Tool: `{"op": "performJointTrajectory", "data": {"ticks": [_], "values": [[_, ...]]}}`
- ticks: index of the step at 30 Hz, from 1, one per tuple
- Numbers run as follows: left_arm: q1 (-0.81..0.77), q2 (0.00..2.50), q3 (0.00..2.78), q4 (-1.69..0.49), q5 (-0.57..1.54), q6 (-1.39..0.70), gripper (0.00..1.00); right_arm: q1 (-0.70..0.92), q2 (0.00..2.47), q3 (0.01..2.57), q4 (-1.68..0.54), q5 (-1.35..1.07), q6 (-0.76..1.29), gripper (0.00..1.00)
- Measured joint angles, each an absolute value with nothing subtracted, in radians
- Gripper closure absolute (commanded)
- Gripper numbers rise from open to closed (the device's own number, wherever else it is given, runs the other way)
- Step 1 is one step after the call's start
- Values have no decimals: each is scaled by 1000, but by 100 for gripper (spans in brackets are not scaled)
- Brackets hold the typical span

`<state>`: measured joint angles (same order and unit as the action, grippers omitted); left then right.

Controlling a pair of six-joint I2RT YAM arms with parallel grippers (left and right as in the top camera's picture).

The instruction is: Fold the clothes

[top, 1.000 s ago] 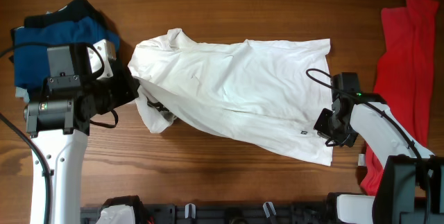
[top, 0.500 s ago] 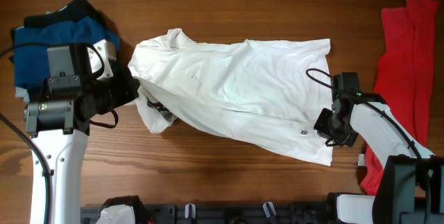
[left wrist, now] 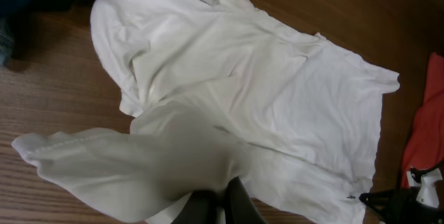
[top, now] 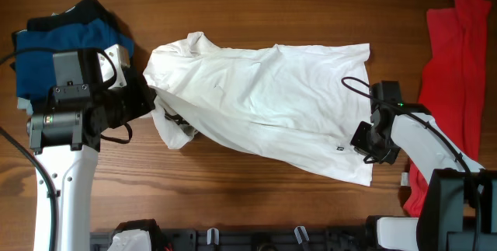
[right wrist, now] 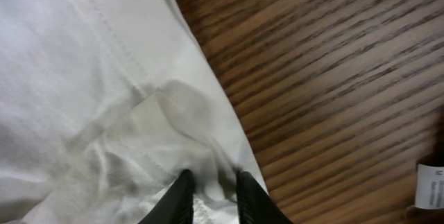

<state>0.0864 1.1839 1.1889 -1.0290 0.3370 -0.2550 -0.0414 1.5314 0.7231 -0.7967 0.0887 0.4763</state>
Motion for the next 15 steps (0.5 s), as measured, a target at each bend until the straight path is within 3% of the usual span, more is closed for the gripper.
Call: {"op": "performJointTrajectory", "data": {"ticks": [15], "values": [[86,1184,1189,-1029,337,-255,96,-41,1516,724,-871,80,485,91]]}}
